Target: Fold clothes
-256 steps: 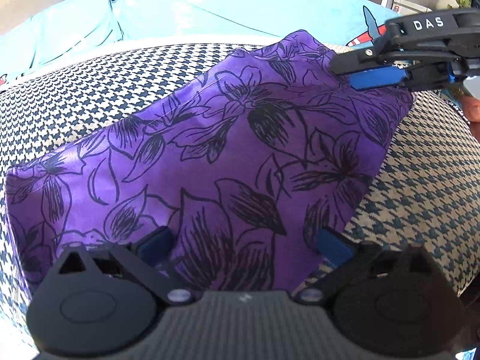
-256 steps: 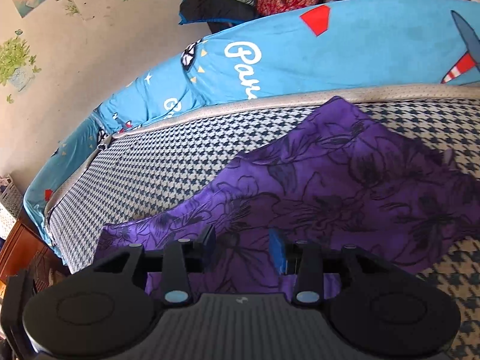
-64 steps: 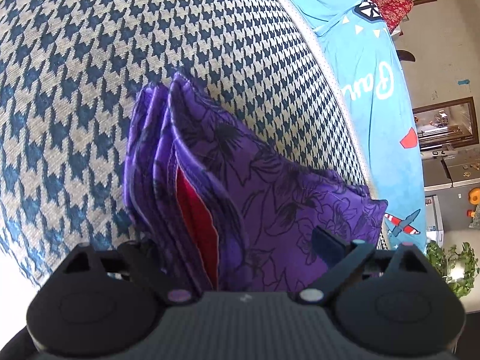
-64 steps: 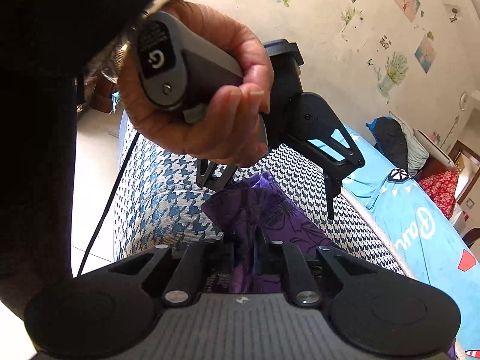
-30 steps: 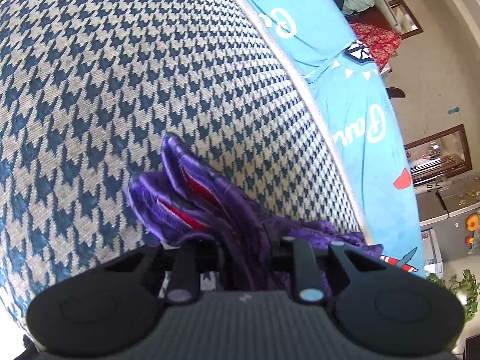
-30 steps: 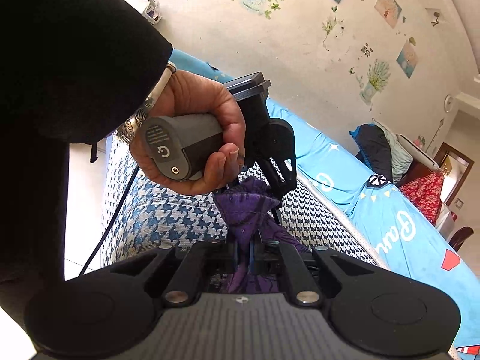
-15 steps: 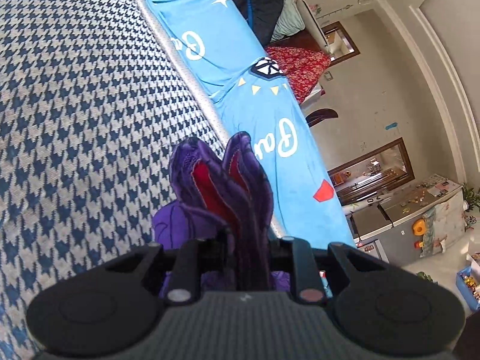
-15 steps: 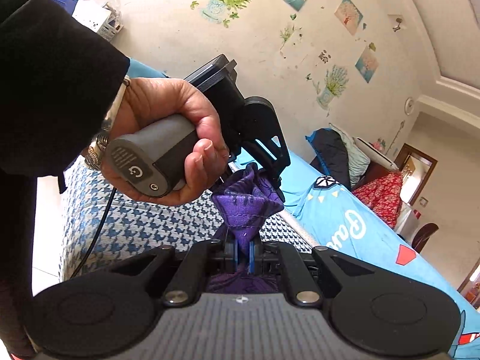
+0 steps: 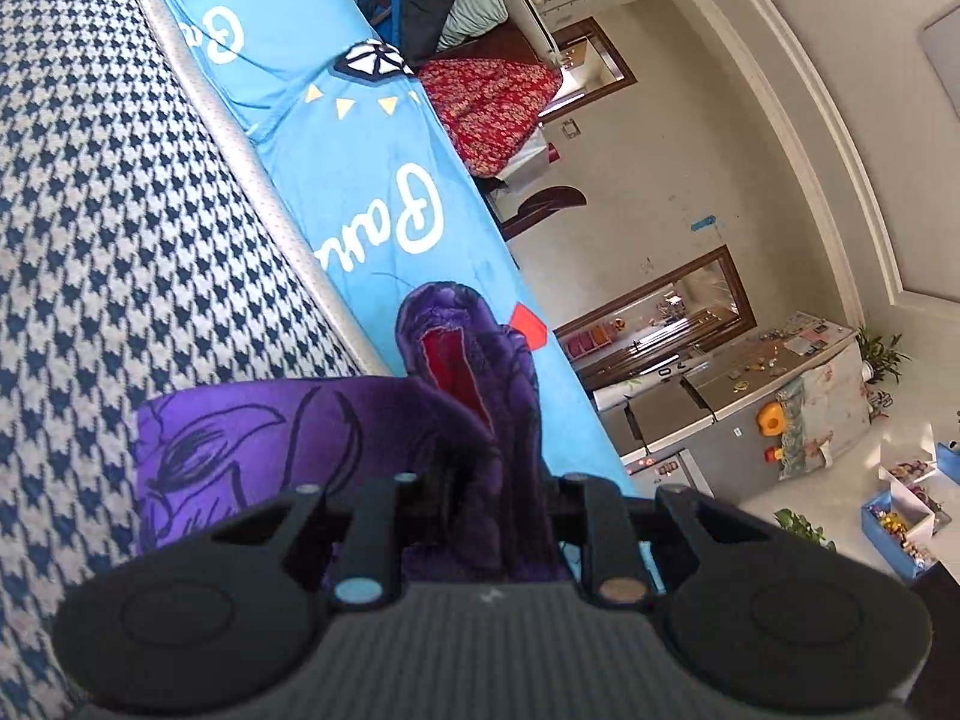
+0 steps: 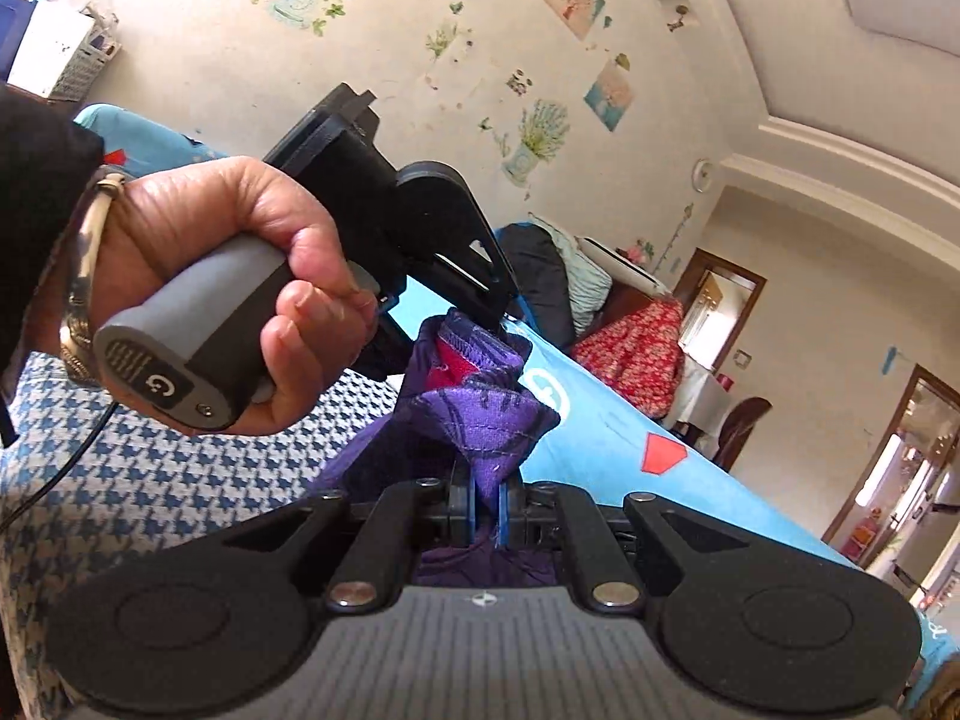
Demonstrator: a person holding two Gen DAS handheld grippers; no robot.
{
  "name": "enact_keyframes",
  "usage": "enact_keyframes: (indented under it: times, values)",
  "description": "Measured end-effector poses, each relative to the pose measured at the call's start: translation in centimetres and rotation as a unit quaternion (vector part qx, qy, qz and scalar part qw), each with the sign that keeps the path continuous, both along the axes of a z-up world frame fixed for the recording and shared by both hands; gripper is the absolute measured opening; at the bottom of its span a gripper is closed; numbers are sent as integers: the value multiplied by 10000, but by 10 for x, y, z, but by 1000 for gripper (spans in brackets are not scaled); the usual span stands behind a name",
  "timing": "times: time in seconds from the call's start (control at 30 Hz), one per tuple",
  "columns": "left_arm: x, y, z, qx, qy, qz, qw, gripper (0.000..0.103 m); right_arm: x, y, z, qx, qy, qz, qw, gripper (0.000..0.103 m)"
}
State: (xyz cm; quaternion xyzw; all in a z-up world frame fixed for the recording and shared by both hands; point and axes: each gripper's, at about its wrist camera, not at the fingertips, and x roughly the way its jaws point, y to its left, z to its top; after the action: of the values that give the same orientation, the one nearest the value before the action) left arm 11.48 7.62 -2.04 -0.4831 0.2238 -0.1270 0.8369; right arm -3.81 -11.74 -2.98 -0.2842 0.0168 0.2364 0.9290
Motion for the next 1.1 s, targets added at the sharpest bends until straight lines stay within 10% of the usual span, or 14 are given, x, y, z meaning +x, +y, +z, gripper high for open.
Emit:
enact_keyframes:
  times: [0.63,0.9,1.1]
  values:
    - [90,-134,-62,386,541,-1015,9926,24,61,-94,-17,361,1091,-1431,9830,6]
    - [89,-148,-64,323,533,-1229,9905,66,89,-105,-29,443,1633,-1797,9691,7]
    - [72,-137,-34,551,225,-1309,9896,81,113,-129,-36,1202,2549,-2521,9258,27]
